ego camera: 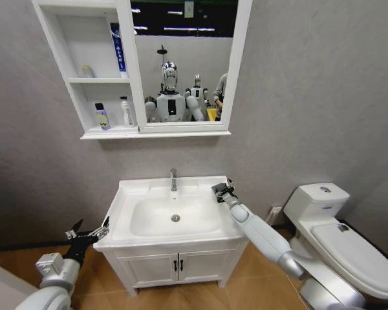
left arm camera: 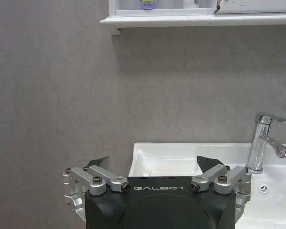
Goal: Move facial cleanser and shampoo from washbasin to cabinet, then wipe washbasin with towel.
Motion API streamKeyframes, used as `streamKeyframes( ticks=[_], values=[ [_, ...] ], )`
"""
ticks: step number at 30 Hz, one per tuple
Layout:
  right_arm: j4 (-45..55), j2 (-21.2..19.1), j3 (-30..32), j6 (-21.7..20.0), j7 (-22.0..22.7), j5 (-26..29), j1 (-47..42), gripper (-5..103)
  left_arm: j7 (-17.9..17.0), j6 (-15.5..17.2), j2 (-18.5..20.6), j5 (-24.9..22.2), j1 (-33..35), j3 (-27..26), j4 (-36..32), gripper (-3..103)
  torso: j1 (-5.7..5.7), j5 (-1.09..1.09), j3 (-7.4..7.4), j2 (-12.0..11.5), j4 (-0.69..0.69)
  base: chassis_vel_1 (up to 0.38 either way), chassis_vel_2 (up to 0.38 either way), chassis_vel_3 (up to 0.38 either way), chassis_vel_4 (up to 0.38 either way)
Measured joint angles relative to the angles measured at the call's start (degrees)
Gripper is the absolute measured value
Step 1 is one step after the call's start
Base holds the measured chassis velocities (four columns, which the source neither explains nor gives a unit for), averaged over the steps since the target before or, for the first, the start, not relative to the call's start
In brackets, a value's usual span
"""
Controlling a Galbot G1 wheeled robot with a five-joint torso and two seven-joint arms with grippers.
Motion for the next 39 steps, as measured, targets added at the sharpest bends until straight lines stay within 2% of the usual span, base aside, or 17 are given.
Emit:
streamKeyframes(
  ticks=[3, 4, 5, 6, 8, 11, 17, 20, 22, 25, 29, 30, 34, 36, 37, 38, 39],
  values=[
    [1.07, 0.8, 0.37, 2.08, 1.4, 4.46, -0.26, 100, 0.02, 0.0, 0.0, 0.0, 0.0, 0.0, 0.0, 100, 0.0, 0.03, 0.0, 0.0, 0.04, 0.0, 0.0, 0.0, 0.0],
    [5.96, -0.03, -0.22, 1.23, 3.46, 15.99, -1.26, 100, 0.01, 0.0, 0.0, 0.0, 0.0, 0.0, 0.0, 100, 0.01, 0.02, 0.0, 0.0, 0.07, 0.0, 0.0, 0.0, 0.0],
    [5.96, -0.03, -0.22, 1.23, 3.46, 15.99, -1.26, 100, 0.01, 0.0, 0.0, 0.0, 0.0, 0.0, 0.0, 100, 0.01, 0.02, 0.0, 0.0, 0.07, 0.0, 0.0, 0.0, 0.0],
    [8.04, -0.52, -0.43, 0.35, 4.4, 20.16, -1.73, 100, 0.02, 0.0, 0.0, 0.0, 0.0, 0.0, 0.0, 100, 0.01, 0.01, 0.0, 0.0, 0.07, 0.0, 0.0, 0.0, 0.0],
    [19.03, -3.3, -0.16, -5.65, 9.07, 36.33, -4.76, 100, 0.01, 0.0, 0.0, 0.0, 0.0, 0.01, 0.0, 100, 0.0, 0.01, 0.0, 0.0, 0.05, 0.0, 0.0, 0.0, 0.0],
    [26.22, -6.05, 2.45, -8.08, 10.35, 42.16, -8.47, 100, 0.01, 0.0, 0.0, 0.0, 0.0, 0.0, 0.0, 100, -0.01, 0.0, -0.01, 0.0, 0.05, 0.0, 0.0, 0.0, 0.0],
    [36.02, -11.03, 10.84, -7.04, 8.68, 38.69, -19.46, 100, 0.0, 0.0, 0.0, 0.0, -0.01, 0.0, 0.0, 100, 0.0, 0.02, 0.0, 0.0, 0.04, 0.0, 0.0, 0.0, 0.0],
    [45.25, -14.57, 20.64, -4.05, 4.19, 35.48, -31.99, 100, 0.0, 0.0, 0.0, 0.0, 0.0, 0.0, 0.01, 100, 0.0, 0.01, -0.01, 0.0, 0.02, 0.0, 0.0, 0.0, 0.0],
    [46.54, -15.07, 22.21, -3.07, 2.99, 34.81, -34.23, 100, 0.02, 0.0, 0.0, 0.0, 0.0, 0.01, 0.0, 100, 0.0, 0.0, -0.01, 0.0, 0.02, 0.0, 0.0, 0.0, 0.0],
    [51.45, -16.6, 31.21, 2.91, -4.52, 31.58, -46.08, 100, 0.01, 0.0, 0.0, 0.0, 0.0, 0.0, 0.0, 100, -0.01, 0.01, -0.01, 0.01, 0.03, 0.0, 0.0, 0.0, 0.0],
    [55.52, -16.07, 36.67, 3.08, -5.49, 30.98, -53.01, 100, 0.01, 0.01, 0.0, 0.0, 0.0, 0.0, 0.0, 100, -0.01, 0.03, -0.01, 0.0, 0.04, 0.0, 0.0, 0.0, 0.0],
    [60.48, -14.65, 41.94, 1.6, -5.21, 30.16, -59.66, 100, 0.0, 0.01, 0.0, 0.0, 0.0, 0.0, 0.0, 100, 0.0, 0.01, -0.01, 0.0, 0.06, 0.0, 0.0, 0.0, 0.0],
    [67.05, -11.49, 47.85, 0.07, -4.03, 29.29, -68.92, 100, -0.03, 0.01, 0.0, 0.0, 0.0, 0.0, 0.0, 100, -0.01, 0.01, -0.01, 0.01, 0.03, 0.0, 0.0, 0.0, 0.0],
    [72.48, -7.03, 52.12, -0.57, -3.06, 28.28, -75.95, 100, 0.01, 0.01, 0.01, 0.0, 0.0, 0.01, 0.0, 100, -0.01, 0.0, -0.01, 0.01, 0.03, 0.0, 0.0, 0.0, 0.0],
    [75.58, -2.43, 54.63, -0.48, -2.89, 26.53, -80.23, 100, 0.01, 0.01, -0.01, 0.0, 0.0, 0.0, 0.0, 100, -0.01, -0.02, -0.02, 0.01, 0.04, 0.0, 0.0, 0.0, 0.0],
    [75.58, -2.43, 54.63, -0.48, -2.89, 26.53, -80.23, 100, 0.01, 0.01, -0.01, 0.0, 0.0, 0.0, 0.0, 100, -0.01, -0.02, -0.02, 0.01, 0.04, 0.0, 0.0, 0.0, 0.0],
    [77.81, 2.41, 56.2, 0.27, -3.17, 24.57, -83.86, 100, 0.0, 0.01, 0.0, 0.0, 0.0, 0.0, 0.0, 100, -0.02, 0.01, -0.02, 0.01, 0.02, 0.0, 0.0, 0.0, 0.0]
  ],
)
